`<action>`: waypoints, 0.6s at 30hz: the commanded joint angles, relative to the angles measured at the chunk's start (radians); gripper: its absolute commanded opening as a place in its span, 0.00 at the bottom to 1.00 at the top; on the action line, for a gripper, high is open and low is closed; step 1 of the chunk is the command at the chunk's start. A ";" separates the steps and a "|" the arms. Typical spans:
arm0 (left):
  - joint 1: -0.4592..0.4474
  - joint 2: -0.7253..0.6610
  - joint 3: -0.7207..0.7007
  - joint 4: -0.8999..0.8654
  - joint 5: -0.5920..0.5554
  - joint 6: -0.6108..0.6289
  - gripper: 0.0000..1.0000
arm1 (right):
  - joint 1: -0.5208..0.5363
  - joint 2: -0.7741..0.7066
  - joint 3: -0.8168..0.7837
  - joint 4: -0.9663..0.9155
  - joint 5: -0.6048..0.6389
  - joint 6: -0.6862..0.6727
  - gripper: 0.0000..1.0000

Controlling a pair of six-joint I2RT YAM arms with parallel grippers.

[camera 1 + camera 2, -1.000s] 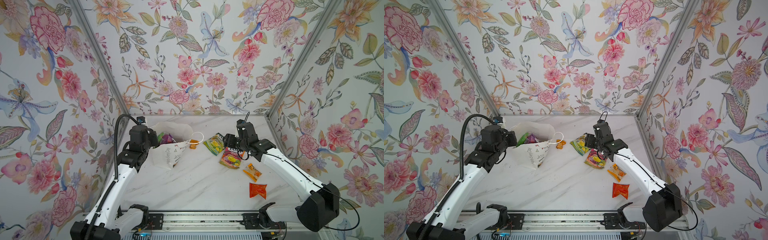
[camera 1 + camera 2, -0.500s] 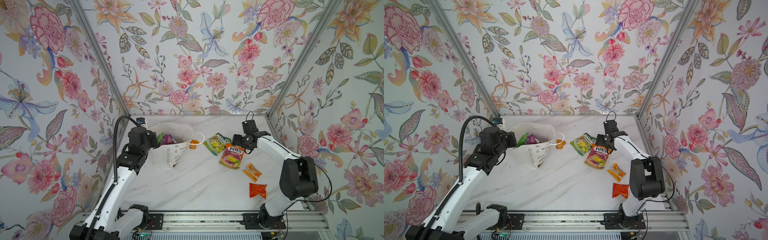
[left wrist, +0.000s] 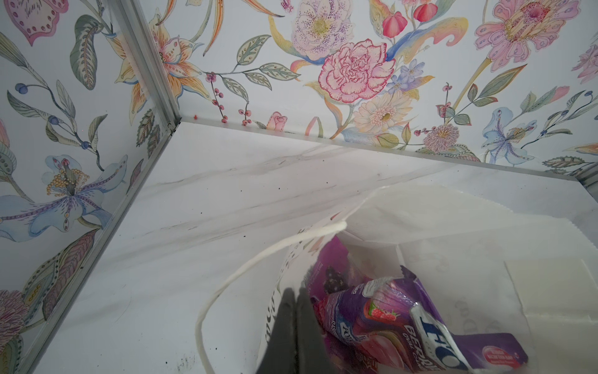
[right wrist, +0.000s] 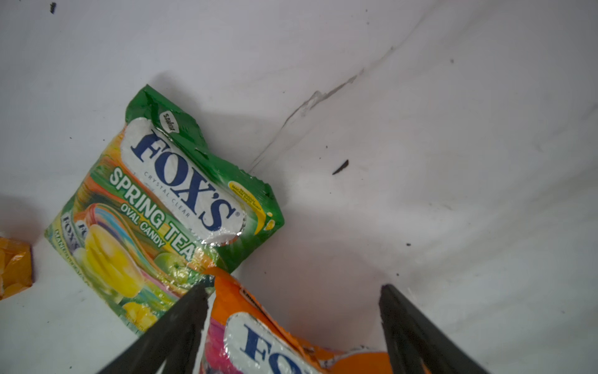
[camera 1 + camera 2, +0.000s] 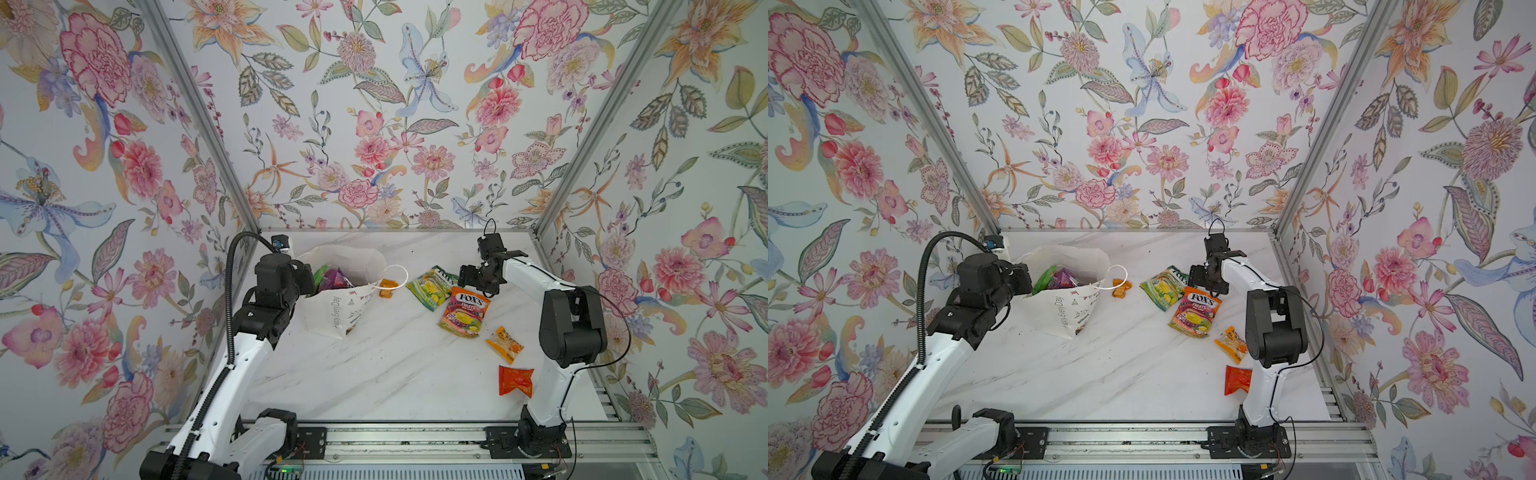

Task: Place the snacks into the paper bag
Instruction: Rotate the snack at the center of the table.

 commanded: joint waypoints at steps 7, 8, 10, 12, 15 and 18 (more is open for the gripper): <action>0.015 -0.019 -0.018 0.054 0.014 0.011 0.00 | 0.041 -0.119 -0.154 -0.044 -0.035 -0.003 0.86; 0.015 -0.016 -0.016 0.054 0.016 0.010 0.00 | 0.054 -0.132 -0.175 -0.044 -0.031 0.003 0.86; 0.016 -0.015 -0.016 0.052 0.018 0.010 0.00 | 0.078 -0.162 -0.214 -0.045 -0.021 0.016 0.86; 0.016 -0.016 -0.018 0.052 0.013 0.010 0.00 | 0.101 -0.199 -0.259 -0.045 -0.013 0.030 0.86; 0.015 -0.016 -0.018 0.052 0.008 0.012 0.00 | 0.151 -0.252 -0.314 -0.043 -0.017 0.052 0.86; 0.017 -0.013 -0.018 0.052 0.007 0.010 0.00 | 0.216 -0.288 -0.352 -0.044 -0.069 0.056 0.86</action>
